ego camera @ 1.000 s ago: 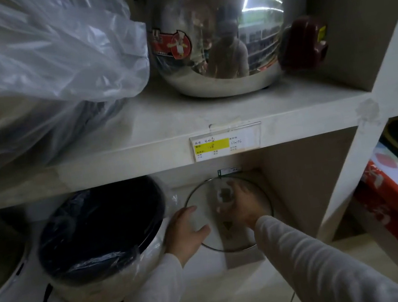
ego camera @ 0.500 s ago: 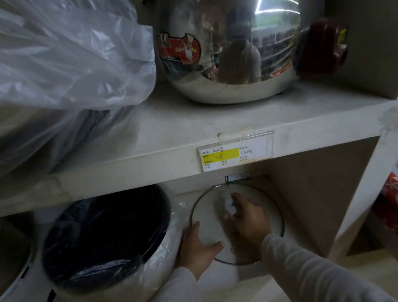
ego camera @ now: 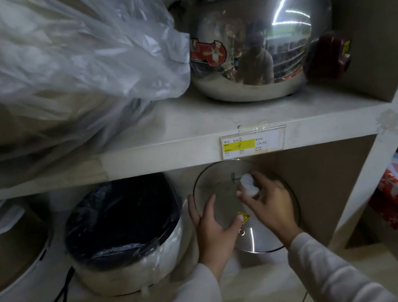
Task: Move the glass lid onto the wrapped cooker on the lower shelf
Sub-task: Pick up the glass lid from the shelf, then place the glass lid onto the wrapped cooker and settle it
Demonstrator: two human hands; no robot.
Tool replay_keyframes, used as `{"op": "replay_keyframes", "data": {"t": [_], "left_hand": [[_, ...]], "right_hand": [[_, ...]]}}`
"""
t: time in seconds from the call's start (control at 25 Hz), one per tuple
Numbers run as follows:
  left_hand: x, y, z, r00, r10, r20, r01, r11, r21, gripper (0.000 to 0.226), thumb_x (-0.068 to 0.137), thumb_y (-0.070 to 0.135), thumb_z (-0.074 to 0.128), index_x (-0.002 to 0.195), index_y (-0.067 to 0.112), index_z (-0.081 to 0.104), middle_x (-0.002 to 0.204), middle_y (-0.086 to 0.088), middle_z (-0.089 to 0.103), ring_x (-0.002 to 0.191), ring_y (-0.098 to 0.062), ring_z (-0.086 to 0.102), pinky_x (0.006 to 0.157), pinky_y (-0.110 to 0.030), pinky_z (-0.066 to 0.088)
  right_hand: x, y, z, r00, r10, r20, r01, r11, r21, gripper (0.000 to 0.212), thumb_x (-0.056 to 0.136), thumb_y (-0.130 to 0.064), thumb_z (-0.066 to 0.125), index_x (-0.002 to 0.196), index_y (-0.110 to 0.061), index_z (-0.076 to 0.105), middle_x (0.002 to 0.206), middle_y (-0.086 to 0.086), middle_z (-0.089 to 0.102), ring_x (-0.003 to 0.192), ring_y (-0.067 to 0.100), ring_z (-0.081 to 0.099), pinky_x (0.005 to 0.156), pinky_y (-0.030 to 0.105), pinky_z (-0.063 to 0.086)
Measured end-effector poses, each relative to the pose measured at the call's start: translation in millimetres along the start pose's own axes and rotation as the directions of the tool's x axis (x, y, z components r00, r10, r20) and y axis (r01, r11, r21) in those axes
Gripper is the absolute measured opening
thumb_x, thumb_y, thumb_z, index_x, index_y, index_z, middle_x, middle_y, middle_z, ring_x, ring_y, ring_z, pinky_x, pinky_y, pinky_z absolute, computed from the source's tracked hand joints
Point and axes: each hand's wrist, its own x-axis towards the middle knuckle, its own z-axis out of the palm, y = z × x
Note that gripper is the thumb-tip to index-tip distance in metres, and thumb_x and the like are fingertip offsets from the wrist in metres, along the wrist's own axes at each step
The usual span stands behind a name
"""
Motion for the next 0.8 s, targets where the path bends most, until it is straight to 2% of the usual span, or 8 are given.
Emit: {"op": "replay_keyframes", "data": {"t": [0.12, 0.2, 0.24, 0.28, 0.32, 0.44, 0.68, 0.8], "left_hand": [[-7, 26, -20, 0.999, 0.030, -0.035, -0.029, 0.999, 0.016, 0.077, 0.062, 0.051, 0.080, 0.133, 0.036, 0.052, 0.159, 0.018, -0.009, 0.147, -0.008, 0.021, 0.112, -0.037, 0.037], [-9, 40, -37, 0.998, 0.063, -0.004, -0.063, 0.996, 0.065, 0.076, 0.068, 0.047, 0.080, 0.136, 0.031, 0.051, 0.161, 0.010, -0.012, 0.142, 0.012, 0.009, 0.112, -0.017, 0.027], [-10, 45, -47, 0.997, 0.071, 0.012, -0.071, 0.993, 0.093, 0.074, 0.071, 0.044, 0.080, 0.137, 0.029, 0.050, 0.162, 0.006, -0.013, 0.134, 0.024, 0.002, 0.106, -0.005, 0.019], [-10, 50, -60, 0.998, 0.066, 0.019, -0.068, 0.992, 0.108, 0.073, 0.074, 0.041, 0.080, 0.138, 0.028, 0.049, 0.162, 0.003, -0.013, 0.130, 0.027, 0.001, 0.100, 0.001, 0.013], [-10, 54, -74, 0.998, 0.061, 0.014, -0.062, 0.992, 0.112, 0.072, 0.075, 0.040, 0.080, 0.139, 0.028, 0.048, 0.162, 0.001, -0.013, 0.135, 0.018, 0.005, 0.100, 0.001, 0.011], [-9, 57, -118, 0.998, 0.061, -0.028, -0.057, 0.990, 0.130, 0.071, 0.075, 0.041, 0.079, 0.139, 0.032, 0.048, 0.163, -0.001, -0.011, 0.149, -0.017, 0.009, 0.109, -0.017, 0.014], [5, 13, -221, 0.998, -0.069, -0.004, 0.068, 0.960, 0.270, 0.070, 0.072, 0.057, 0.075, 0.135, 0.043, 0.047, 0.163, -0.001, 0.005, 0.148, -0.029, 0.015, 0.117, -0.043, 0.025], [16, -9, -259, 0.993, -0.107, -0.054, 0.119, 0.937, 0.329, 0.072, 0.069, 0.066, 0.071, 0.133, 0.047, 0.047, 0.160, 0.000, 0.016, 0.146, -0.029, 0.022, 0.115, -0.049, 0.030]], "right_hand": [[4, -29, -14, 0.997, -0.069, -0.030, 0.069, 0.997, 0.016, 0.063, 0.074, -0.043, 0.083, 0.130, -0.020, 0.062, 0.091, 0.012, 0.071, 0.092, 0.028, 0.063, 0.075, 0.033, 0.050], [7, -50, -19, 0.993, -0.110, -0.040, 0.110, 0.994, 0.004, 0.060, 0.075, -0.043, 0.081, 0.127, -0.021, 0.063, 0.092, 0.007, 0.072, 0.086, 0.027, 0.063, 0.072, 0.032, 0.050], [9, -61, -19, 0.990, -0.136, -0.041, 0.136, 0.991, -0.002, 0.055, 0.075, -0.045, 0.080, 0.122, -0.021, 0.065, 0.088, 0.005, 0.072, 0.081, 0.027, 0.063, 0.069, 0.033, 0.050], [10, -73, -18, 0.986, -0.162, -0.043, 0.162, 0.987, -0.003, 0.050, 0.074, -0.047, 0.078, 0.114, -0.020, 0.066, 0.084, 0.004, 0.071, 0.076, 0.027, 0.064, 0.066, 0.035, 0.051], [10, -85, -15, 0.983, -0.180, -0.042, 0.180, 0.984, -0.005, 0.045, 0.073, -0.048, 0.077, 0.106, -0.019, 0.068, 0.080, 0.005, 0.070, 0.074, 0.029, 0.064, 0.064, 0.037, 0.052], [10, -120, 5, 0.980, -0.196, 0.018, 0.196, 0.980, -0.024, 0.043, 0.071, -0.050, 0.079, 0.095, -0.016, 0.068, 0.081, 0.007, 0.072, 0.076, 0.031, 0.066, 0.064, 0.038, 0.053], [-1, -184, 75, 0.922, -0.262, 0.283, 0.280, 0.960, -0.021, 0.055, 0.076, -0.062, 0.070, 0.113, -0.022, 0.064, 0.103, 0.004, 0.073, 0.090, 0.024, 0.069, 0.073, 0.034, 0.054], [-6, -208, 110, 0.900, -0.260, 0.351, 0.295, 0.954, -0.051, 0.059, 0.076, -0.069, 0.063, 0.117, -0.026, 0.061, 0.108, 0.003, 0.072, 0.094, 0.025, 0.067, 0.078, 0.038, 0.056]]}}
